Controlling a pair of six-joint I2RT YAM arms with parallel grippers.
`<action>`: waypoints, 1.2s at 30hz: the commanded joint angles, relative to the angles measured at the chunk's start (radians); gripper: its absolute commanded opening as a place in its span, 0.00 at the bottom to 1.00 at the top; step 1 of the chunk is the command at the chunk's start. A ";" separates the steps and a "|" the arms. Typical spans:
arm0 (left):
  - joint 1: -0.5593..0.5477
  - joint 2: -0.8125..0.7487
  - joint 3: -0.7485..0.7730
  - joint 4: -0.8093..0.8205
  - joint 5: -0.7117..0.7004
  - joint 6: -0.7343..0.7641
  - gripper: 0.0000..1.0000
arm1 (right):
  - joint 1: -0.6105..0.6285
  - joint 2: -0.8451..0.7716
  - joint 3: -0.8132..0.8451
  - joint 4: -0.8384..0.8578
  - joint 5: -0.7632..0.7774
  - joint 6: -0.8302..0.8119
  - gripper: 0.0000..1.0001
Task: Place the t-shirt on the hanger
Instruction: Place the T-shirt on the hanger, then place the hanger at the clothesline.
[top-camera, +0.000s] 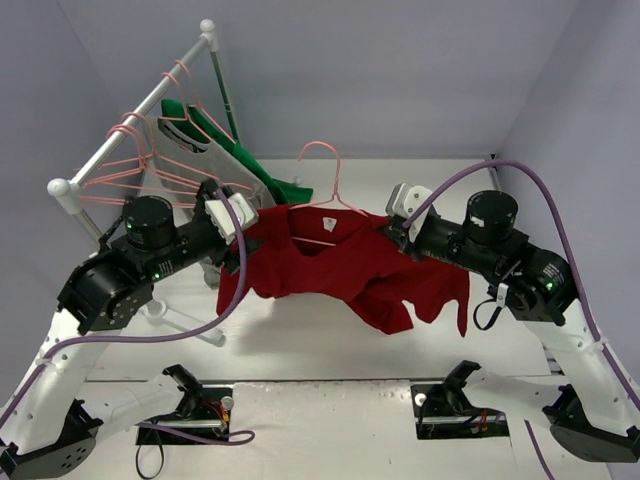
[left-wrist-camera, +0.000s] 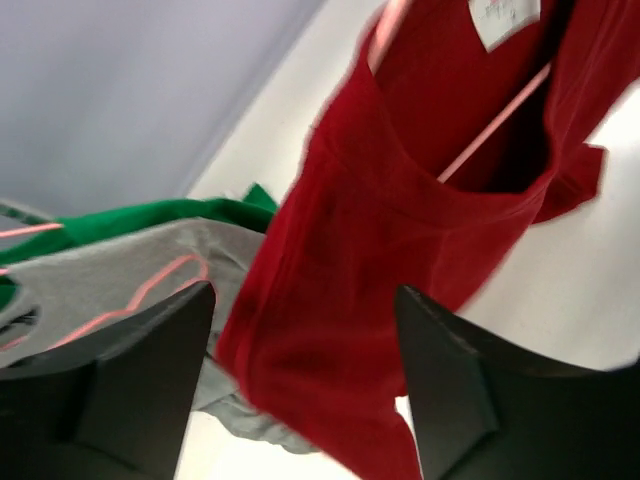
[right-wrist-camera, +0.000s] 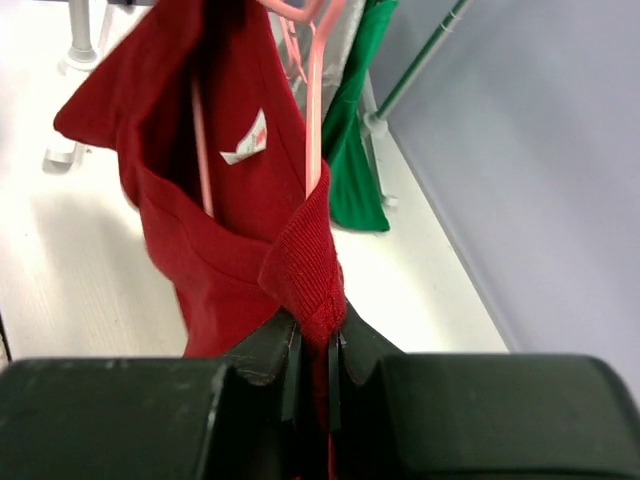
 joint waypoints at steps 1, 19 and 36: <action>0.009 0.022 0.164 0.046 -0.068 -0.019 0.74 | -0.005 0.022 0.109 0.099 0.052 0.024 0.00; 0.009 0.028 0.465 0.120 -0.578 -0.203 0.81 | -0.005 0.230 0.747 0.138 -0.060 0.151 0.00; 0.010 -0.004 0.484 0.076 -0.703 -0.202 0.81 | -0.005 0.301 0.786 0.201 -0.298 0.368 0.00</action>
